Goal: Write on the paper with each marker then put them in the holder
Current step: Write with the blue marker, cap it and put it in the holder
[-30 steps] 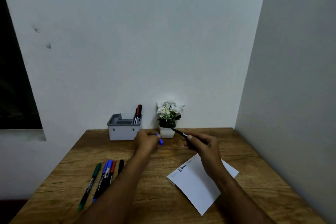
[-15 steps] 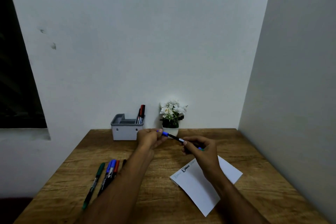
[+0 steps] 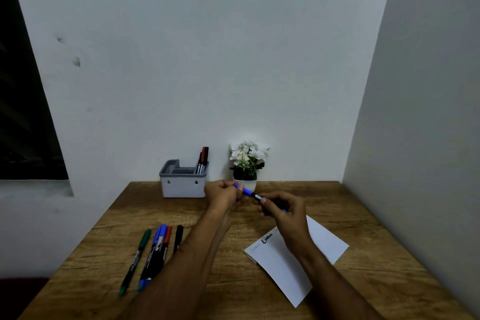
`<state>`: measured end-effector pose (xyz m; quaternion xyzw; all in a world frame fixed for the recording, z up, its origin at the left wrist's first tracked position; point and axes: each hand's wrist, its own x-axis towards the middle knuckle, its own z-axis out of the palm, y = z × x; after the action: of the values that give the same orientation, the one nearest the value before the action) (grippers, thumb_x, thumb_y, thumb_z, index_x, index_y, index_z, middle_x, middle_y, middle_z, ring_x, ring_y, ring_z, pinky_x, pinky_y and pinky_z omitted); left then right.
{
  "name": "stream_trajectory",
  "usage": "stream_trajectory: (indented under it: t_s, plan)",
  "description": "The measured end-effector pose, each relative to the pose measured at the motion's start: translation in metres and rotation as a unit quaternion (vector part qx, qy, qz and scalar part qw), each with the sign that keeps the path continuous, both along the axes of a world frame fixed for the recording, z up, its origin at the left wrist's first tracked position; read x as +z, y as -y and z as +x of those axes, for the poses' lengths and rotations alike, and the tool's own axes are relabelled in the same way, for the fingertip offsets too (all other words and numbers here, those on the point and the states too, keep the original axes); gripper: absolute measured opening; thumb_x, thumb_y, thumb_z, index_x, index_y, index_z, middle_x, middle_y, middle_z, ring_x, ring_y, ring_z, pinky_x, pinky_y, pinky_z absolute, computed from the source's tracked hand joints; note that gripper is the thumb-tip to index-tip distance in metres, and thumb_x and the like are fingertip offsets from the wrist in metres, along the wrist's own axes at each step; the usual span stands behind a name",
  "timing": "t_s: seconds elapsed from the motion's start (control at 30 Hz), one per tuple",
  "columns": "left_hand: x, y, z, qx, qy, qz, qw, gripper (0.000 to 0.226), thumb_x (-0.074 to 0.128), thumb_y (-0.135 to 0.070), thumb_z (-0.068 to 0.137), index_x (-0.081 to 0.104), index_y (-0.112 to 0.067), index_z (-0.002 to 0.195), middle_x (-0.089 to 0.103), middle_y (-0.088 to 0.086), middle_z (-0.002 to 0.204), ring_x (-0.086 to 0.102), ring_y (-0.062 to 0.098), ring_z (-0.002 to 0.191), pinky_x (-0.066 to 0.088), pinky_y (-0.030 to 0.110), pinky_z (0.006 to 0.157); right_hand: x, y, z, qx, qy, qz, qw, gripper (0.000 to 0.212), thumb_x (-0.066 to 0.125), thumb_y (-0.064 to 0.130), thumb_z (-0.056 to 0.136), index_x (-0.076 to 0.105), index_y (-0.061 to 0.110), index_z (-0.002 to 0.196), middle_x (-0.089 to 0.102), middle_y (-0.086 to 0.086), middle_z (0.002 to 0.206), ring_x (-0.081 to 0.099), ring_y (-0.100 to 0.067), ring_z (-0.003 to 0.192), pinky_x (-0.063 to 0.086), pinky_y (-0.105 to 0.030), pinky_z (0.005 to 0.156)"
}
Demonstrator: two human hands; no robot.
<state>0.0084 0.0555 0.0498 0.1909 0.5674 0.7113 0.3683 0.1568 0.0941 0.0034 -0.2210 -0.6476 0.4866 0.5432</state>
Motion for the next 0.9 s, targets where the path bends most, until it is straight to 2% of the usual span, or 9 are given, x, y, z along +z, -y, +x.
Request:
stream_trajectory:
  t_s: [0.07,0.13,0.23,0.3,0.4,0.53,0.63,0.8,0.9]
  plan:
    - [-0.003,-0.002,-0.004,0.002,-0.012,-0.001,1.0,0.011,0.064,0.01,0.086,0.065,0.005,0.096,0.067,0.022,0.091,0.068,0.023,0.066,0.061,0.033,0.06,0.0,0.001,-0.007,-0.001,0.01,0.013,1.0,0.009,0.07,-0.007,0.091,0.078,-0.004,0.095,0.077,-0.016,0.079,0.072,-0.022,0.067,0.06,-0.03,0.065]
    - [-0.005,-0.003,-0.009,0.003,-0.023,0.005,1.0,0.018,0.063,0.011,0.086,0.063,0.004,0.103,0.068,0.024,0.099,0.069,0.025,0.072,0.062,0.038,0.067,0.0,0.002,-0.015,-0.001,0.029,0.035,0.999,0.01,0.073,-0.004,0.09,0.078,-0.001,0.098,0.077,-0.013,0.08,0.073,-0.021,0.069,0.06,-0.03,0.066]
    - [-0.002,0.001,-0.018,0.023,-0.009,0.017,1.0,0.026,0.061,0.017,0.082,0.064,0.0,0.101,0.069,0.021,0.093,0.072,0.028,0.081,0.061,0.045,0.078,-0.006,-0.001,-0.027,-0.003,0.071,0.045,0.996,0.018,0.079,0.004,0.087,0.076,0.005,0.106,0.078,-0.008,0.087,0.074,-0.02,0.078,0.061,-0.03,0.069]
    - [0.003,0.005,-0.027,0.045,-0.025,0.031,0.998,0.027,0.064,0.013,0.082,0.065,-0.004,0.103,0.07,0.017,0.091,0.072,0.024,0.077,0.062,0.038,0.07,-0.012,-0.005,-0.034,-0.014,0.144,0.054,0.988,0.027,0.083,0.013,0.083,0.076,0.012,0.109,0.077,0.0,0.094,0.072,-0.012,0.089,0.06,-0.028,0.078]
    - [0.005,0.004,-0.05,0.095,-0.142,0.019,0.985,0.031,0.078,-0.004,0.078,0.068,-0.015,0.106,0.074,0.009,0.094,0.072,0.018,0.079,0.062,0.036,0.072,-0.017,-0.005,-0.043,0.009,0.243,0.071,0.967,0.028,0.083,0.011,0.081,0.074,0.019,0.106,0.073,0.007,0.092,0.068,0.001,0.083,0.054,-0.015,0.074]
    - [0.015,0.011,-0.074,0.124,-0.256,0.019,0.959,0.03,0.083,-0.009,0.074,0.07,-0.012,0.101,0.075,0.003,0.085,0.072,0.02,0.079,0.061,0.044,0.077,-0.018,-0.004,-0.061,-0.001,0.33,0.128,0.935,0.016,0.075,0.012,0.086,0.077,0.014,0.101,0.075,0.006,0.088,0.07,-0.005,0.081,0.051,-0.014,0.071]
    - [0.03,0.016,-0.093,0.151,-0.316,0.019,0.936,0.026,0.081,-0.007,0.076,0.071,-0.009,0.1,0.073,0.001,0.084,0.07,0.015,0.078,0.06,0.033,0.073,-0.014,-0.002,-0.076,-0.003,0.365,0.164,0.916,0.017,0.068,0.014,0.089,0.078,0.016,0.103,0.076,0.005,0.094,0.069,-0.005,0.086,0.055,-0.016,0.076]
    - [0.052,0.012,-0.128,0.19,-0.37,0.042,0.908,0.026,0.082,-0.012,0.076,0.069,-0.018,0.098,0.072,-0.002,0.087,0.07,0.013,0.081,0.057,0.026,0.072,-0.011,-0.004,-0.103,0.024,0.376,0.189,0.907,0.02,0.062,0.014,0.092,0.078,0.018,0.103,0.077,0.007,0.098,0.068,-0.001,0.089,0.054,-0.014,0.077]
    - [0.063,0.003,-0.141,0.195,-0.392,0.059,0.897,0.027,0.083,-0.013,0.076,0.068,-0.017,0.099,0.071,-0.002,0.086,0.069,0.011,0.08,0.053,0.018,0.068,-0.012,-0.005,-0.117,0.037,0.371,0.182,0.91,0.02,0.062,0.013,0.092,0.078,0.019,0.103,0.077,0.008,0.097,0.069,-0.002,0.089,0.059,-0.023,0.08]
